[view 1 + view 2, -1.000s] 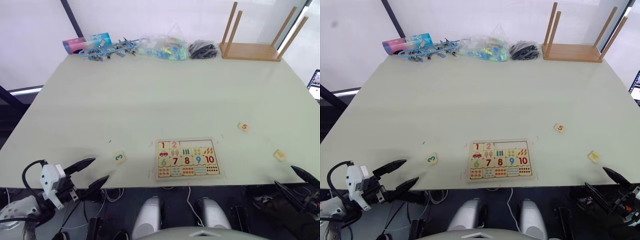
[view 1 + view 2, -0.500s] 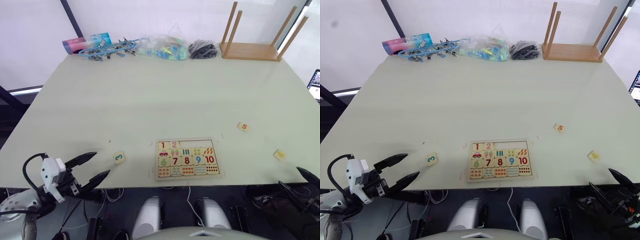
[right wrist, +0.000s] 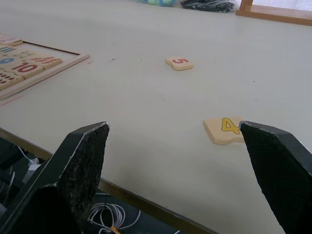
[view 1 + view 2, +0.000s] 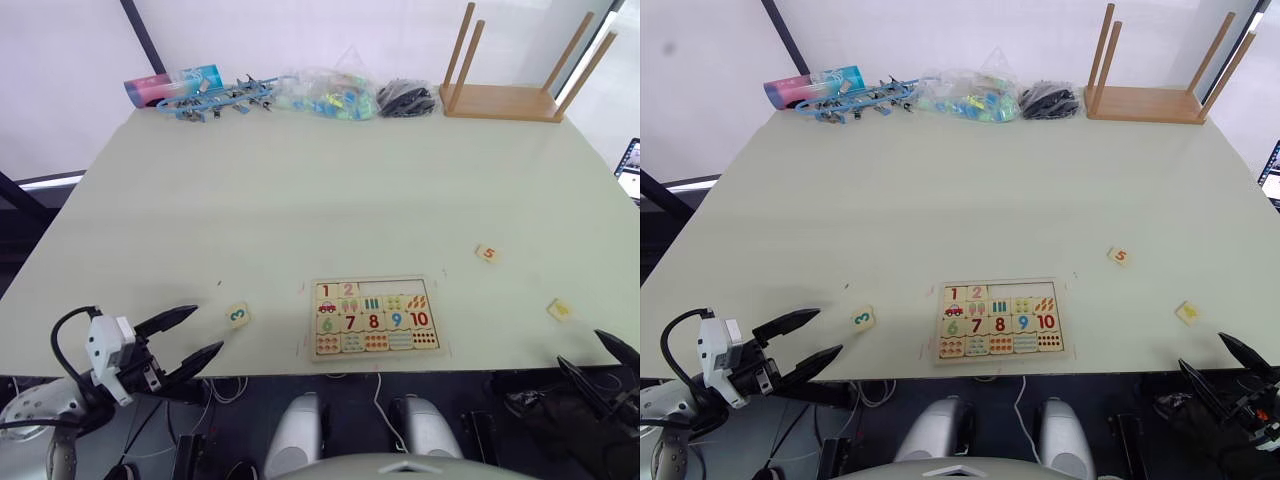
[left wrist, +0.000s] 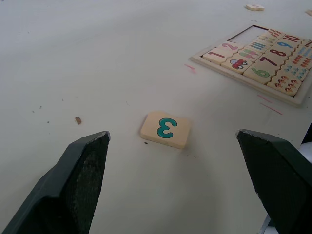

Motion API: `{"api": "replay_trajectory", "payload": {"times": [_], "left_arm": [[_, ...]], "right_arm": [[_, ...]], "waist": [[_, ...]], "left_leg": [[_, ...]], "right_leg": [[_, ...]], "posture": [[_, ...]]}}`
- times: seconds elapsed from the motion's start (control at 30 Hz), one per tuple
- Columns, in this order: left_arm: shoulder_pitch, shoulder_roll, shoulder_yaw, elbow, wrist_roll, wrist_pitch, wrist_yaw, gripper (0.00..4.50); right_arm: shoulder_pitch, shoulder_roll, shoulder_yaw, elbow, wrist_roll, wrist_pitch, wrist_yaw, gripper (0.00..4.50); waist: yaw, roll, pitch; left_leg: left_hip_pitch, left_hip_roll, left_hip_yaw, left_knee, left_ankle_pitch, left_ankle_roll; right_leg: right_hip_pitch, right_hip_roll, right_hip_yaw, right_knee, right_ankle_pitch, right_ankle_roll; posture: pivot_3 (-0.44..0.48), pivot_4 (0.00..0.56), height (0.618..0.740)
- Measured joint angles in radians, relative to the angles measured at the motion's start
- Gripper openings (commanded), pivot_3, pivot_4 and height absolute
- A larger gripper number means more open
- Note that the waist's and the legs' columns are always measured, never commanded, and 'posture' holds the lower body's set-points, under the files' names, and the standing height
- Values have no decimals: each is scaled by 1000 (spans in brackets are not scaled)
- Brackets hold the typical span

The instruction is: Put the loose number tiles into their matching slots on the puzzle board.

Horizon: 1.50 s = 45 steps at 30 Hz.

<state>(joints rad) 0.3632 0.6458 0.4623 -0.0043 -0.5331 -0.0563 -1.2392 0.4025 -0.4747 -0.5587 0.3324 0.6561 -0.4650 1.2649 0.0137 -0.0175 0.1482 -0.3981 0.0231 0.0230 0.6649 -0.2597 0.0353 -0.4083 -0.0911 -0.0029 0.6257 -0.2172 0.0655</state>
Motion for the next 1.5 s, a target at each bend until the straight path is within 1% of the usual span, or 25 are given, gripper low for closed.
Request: {"api": "replay_trajectory", "payload": {"times": [0.4,0.9,1.03,1.2,1.23,1.33,1.47,1.5], "left_arm": [[-6,0,-1,0,0,2,0,4420],[-6,8,-1,1,-1,2,-8,4420],[-2,23,-1,2,0,-2,-16,4420],[-10,55,0,18,2,-10,-32,4420],[-35,80,-3,37,18,-17,-47,4420],[-56,95,-16,56,31,-20,-57,4420],[-141,157,-82,115,85,-50,-106,4420],[-153,159,-86,119,90,-54,-111,4420]], "right_arm": [[-30,11,-10,-10,15,7,-59,4500],[-21,12,-9,-15,13,6,-55,4500],[-9,11,-6,-37,13,7,-26,4500],[29,-13,7,-82,16,26,61,4500],[36,-21,31,-106,19,33,103,4500],[39,-21,43,-127,21,46,122,4500],[46,-22,99,-218,32,76,166,4500],[46,-22,105,-226,32,77,169,4500]], "waist": [[0,0,0],[0,0,0],[0,0,0],[0,0,0],[0,0,0],[1,1,1],[2,1,1],[2,1,1]], "left_leg": [[0,0,0,-1,0,0],[0,0,0,-2,0,0],[0,0,0,-3,0,0],[0,0,0,-5,0,0],[0,0,0,-5,0,0],[0,0,1,-5,0,0],[0,0,1,-5,0,0],[0,0,1,-5,0,0]], "right_leg": [[0,0,0,0,0,0],[-1,-1,0,-1,0,0],[-1,-5,-1,-2,0,0],[-1,-6,-6,-2,0,0],[-1,-7,-8,-3,0,0],[-1,-8,-10,-3,0,0],[-1,-8,-11,-3,0,0],[-1,-8,-11,-3,0,0]], "posture": [[0,150,740],[0,150,740],[0,150,740],[0,150,740],[0,150,740],[0,150,740],[0,150,740],[0,150,740]]}}
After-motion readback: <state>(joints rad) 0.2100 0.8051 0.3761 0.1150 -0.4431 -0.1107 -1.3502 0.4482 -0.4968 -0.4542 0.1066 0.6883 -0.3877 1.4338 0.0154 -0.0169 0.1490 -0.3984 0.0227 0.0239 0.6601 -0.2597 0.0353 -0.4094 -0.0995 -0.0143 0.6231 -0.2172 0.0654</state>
